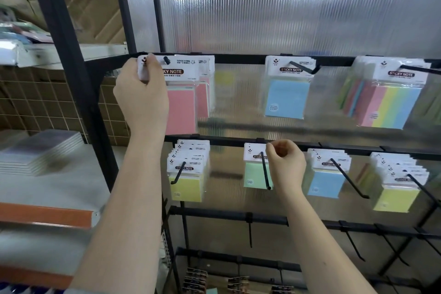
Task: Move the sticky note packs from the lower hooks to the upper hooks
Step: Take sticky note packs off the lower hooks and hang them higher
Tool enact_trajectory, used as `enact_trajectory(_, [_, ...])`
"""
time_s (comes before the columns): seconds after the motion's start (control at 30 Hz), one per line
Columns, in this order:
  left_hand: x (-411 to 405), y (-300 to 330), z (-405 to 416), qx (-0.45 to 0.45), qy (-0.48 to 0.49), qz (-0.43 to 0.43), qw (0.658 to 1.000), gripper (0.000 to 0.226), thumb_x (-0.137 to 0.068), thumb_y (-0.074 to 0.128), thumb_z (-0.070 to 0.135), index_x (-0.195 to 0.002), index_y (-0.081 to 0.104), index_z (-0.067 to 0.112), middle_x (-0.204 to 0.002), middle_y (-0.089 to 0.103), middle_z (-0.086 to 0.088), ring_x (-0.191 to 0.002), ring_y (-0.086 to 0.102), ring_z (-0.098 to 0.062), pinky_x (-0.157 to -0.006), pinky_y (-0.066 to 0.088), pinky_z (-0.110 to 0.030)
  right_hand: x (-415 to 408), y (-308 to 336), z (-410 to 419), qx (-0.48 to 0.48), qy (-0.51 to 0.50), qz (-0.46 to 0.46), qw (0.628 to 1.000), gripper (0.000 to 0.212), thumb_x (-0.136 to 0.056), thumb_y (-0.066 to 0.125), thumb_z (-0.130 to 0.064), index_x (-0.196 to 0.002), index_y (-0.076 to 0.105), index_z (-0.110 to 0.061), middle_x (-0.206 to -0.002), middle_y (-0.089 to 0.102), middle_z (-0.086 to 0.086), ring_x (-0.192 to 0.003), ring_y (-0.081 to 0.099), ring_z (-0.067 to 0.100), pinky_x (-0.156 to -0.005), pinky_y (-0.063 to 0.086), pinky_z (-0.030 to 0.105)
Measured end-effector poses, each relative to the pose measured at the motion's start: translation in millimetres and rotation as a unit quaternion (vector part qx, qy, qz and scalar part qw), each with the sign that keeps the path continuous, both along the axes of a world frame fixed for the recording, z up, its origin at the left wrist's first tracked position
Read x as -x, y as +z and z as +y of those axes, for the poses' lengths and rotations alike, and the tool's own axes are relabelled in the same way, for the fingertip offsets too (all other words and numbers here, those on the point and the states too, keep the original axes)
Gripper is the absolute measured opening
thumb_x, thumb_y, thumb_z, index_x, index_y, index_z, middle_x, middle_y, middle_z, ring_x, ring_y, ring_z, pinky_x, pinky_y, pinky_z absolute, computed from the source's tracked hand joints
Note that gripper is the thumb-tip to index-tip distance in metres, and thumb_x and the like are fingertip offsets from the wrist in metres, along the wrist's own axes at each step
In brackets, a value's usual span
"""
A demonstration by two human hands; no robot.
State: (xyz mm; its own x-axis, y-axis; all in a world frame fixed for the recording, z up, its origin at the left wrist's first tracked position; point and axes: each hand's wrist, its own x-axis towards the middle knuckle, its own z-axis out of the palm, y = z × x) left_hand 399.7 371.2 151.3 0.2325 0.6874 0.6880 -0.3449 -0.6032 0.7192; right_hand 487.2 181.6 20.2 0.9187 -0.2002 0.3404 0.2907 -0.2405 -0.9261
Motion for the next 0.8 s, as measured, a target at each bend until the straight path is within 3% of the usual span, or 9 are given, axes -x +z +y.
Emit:
enact_trajectory(0.13, [-14,-4,5,0.005,-0.035,0.054,0.998,0.035,-0.099,0.043,0.029,-0.067,0.038,0.017,-0.066,0.044,0.009,-0.055,0.049,0.006,-0.05,0.035,-0.006,-4,-6,0,0.019,0.001,0.019,1.0,0.007,-0.092,0.059,-0.019,-0.095,0.062,-0.013,-0.088,0.062,-0.003,-0.074,0.053,0.0,-0.058,0.037,0.012])
enact_trajectory(0.2, [-24,-5,10,0.025,-0.056,0.084,0.995,0.026,-0.099,0.044,0.032,-0.084,0.051,0.012,-0.078,0.05,0.008,-0.066,0.051,0.0,-0.05,0.039,-0.008,-6,-8,0,0.023,-0.004,0.028,0.999,0.007,-0.093,0.057,-0.019,-0.096,0.061,-0.013,-0.091,0.063,-0.001,-0.075,0.054,0.005,-0.056,0.037,0.013])
enact_trajectory(0.3, [-42,-6,19,0.058,-0.093,0.106,0.988,0.02,-0.098,0.048,0.029,-0.105,0.053,0.01,-0.092,0.057,0.001,-0.075,0.059,-0.008,-0.046,0.04,-0.008,-11,-12,-3,0.025,-0.011,0.042,0.999,0.005,-0.093,0.056,-0.018,-0.095,0.06,-0.016,-0.093,0.063,0.0,-0.084,0.058,0.014,-0.061,0.042,0.018])
enact_trajectory(0.4, [-54,0,19,0.073,-0.098,0.121,0.985,0.03,-0.097,0.051,0.027,-0.116,0.051,0.004,-0.097,0.055,-0.006,-0.068,0.052,-0.005,-0.038,0.037,-0.005,-16,-17,-5,0.026,-0.017,0.056,0.998,0.009,-0.093,0.055,-0.018,-0.098,0.061,-0.015,-0.096,0.064,0.0,-0.088,0.059,0.016,-0.064,0.043,0.022])
enact_trajectory(0.47, [-61,5,18,0.09,-0.089,0.143,0.982,0.032,-0.097,0.052,0.028,-0.122,0.049,0.009,-0.096,0.051,0.0,-0.062,0.046,-0.001,-0.035,0.033,-0.002,-19,-21,-6,0.031,-0.02,0.065,0.997,0.016,-0.093,0.054,-0.018,-0.106,0.062,-0.012,-0.101,0.065,0.002,-0.088,0.058,0.014,-0.06,0.041,0.02])
enact_trajectory(0.57, [-66,11,13,0.121,-0.077,0.153,0.978,0.008,-0.095,0.055,0.029,-0.095,0.048,0.025,-0.094,0.05,0.005,-0.061,0.046,-0.001,-0.045,0.043,-0.005,-24,-30,-7,0.029,-0.022,0.083,0.996,0.026,-0.094,0.054,-0.018,-0.117,0.059,-0.01,-0.109,0.064,0.004,-0.088,0.055,0.013,-0.067,0.045,0.022])
enact_trajectory(0.63, [-71,9,14,0.129,-0.069,0.157,0.977,0.027,-0.093,0.057,0.029,-0.075,0.037,0.03,-0.093,0.051,0.005,-0.067,0.051,-0.006,-0.059,0.054,-0.023,-27,-34,-7,0.025,-0.022,0.097,0.995,0.032,-0.095,0.052,-0.022,-0.124,0.056,-0.01,-0.114,0.063,0.006,-0.088,0.054,0.014,-0.076,0.049,0.03])
enact_trajectory(0.73, [-74,3,19,0.138,-0.064,0.138,0.979,0.014,-0.091,0.06,0.035,-0.089,0.054,0.022,-0.088,0.054,0.007,-0.07,0.055,-0.008,-0.05,0.046,-0.019,-31,-39,-5,0.03,-0.017,0.111,0.993,0.039,-0.097,0.049,-0.026,-0.132,0.051,-0.009,-0.118,0.063,0.007,-0.087,0.054,0.014,-0.074,0.045,0.03])
enact_trajectory(0.8, [-75,-4,21,0.14,-0.068,0.136,0.978,0.023,-0.09,0.06,0.038,-0.097,0.054,0.017,-0.094,0.056,0.004,-0.071,0.056,-0.007,-0.039,0.04,-0.012,-32,-41,-4,0.037,-0.017,0.115,0.992,0.04,-0.097,0.049,-0.023,-0.134,0.049,-0.008,-0.121,0.062,0.008,-0.087,0.052,0.013,-0.074,0.04,0.026])
